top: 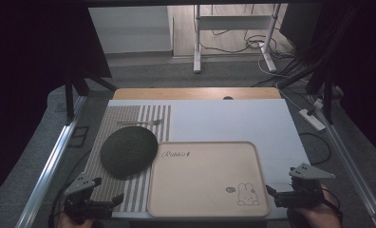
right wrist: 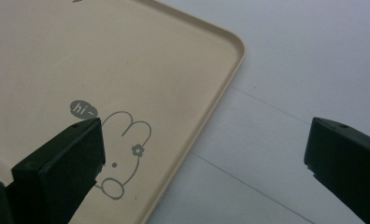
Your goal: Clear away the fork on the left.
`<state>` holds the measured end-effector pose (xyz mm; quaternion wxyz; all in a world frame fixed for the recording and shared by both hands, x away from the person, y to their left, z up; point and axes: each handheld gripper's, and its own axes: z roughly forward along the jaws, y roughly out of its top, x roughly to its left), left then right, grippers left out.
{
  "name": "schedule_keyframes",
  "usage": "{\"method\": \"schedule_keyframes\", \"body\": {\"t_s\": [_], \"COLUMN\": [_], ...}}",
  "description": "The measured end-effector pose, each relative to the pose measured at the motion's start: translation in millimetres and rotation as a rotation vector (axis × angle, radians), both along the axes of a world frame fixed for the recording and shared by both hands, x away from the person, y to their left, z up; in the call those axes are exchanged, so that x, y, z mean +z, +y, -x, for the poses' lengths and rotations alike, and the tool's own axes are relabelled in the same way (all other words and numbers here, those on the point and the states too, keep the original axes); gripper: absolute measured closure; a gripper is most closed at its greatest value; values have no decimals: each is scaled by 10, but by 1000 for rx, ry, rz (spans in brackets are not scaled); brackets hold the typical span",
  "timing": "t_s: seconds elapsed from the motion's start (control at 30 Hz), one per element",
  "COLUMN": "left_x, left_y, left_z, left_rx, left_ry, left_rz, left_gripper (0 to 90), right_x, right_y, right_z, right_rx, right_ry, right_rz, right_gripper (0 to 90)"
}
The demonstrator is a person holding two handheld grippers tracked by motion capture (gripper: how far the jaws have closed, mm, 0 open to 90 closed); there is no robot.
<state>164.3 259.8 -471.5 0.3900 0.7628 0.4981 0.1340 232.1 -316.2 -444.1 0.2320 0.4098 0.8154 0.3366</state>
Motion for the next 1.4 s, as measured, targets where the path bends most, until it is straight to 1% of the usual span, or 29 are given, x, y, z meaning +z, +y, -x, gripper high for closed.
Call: {"method": "schedule_keyframes", "body": {"t_s": [0.17,0.2,0.4,0.57,0.8,0.93,0.97,1.0,1.1,1.2,1.23,1.37,1.4], "left_x": [-4,-6,-11,-17,-24,-32,-32,-34,-34,-30,-25,-23,-24], "left_y": [-6,-6,-6,-16,-19,-38,-38,-51,-64,-64,-58,-54,-60], "left_z": [-6,-13,-27,-48,-70,-97,-97,-108,-115,-117,-123,-153,-171], "left_rx": [-5,-6,-10,-11,-13,-16,-16,-16,-19,-19,-20,-18,-20], "left_ry": [8,16,27,47,69,93,93,103,109,102,90,90,88], "left_rz": [-7,-9,-6,-16,-16,-29,-29,-40,-51,-57,-52,-42,-48], "left_gripper": [0,0,0,0,0,0,0,0,0,0,0,0,0], "right_x": [-1,-1,-2,-4,-9,-12,-12,-13,-15,-14,-15,-15,-16], "right_y": [15,17,16,24,37,41,42,43,48,50,50,51,52], "right_z": [7,8,4,4,5,3,3,3,3,4,4,3,3], "right_rx": [10,11,6,7,13,16,18,19,21,21,22,23,24], "right_ry": [-1,-2,-1,1,3,5,5,6,7,8,7,8,9], "right_rz": [5,8,7,18,28,32,33,35,38,41,42,43,44], "right_gripper": [0,0,0,0,0,0,0,0,0,0,0,0,0]}}
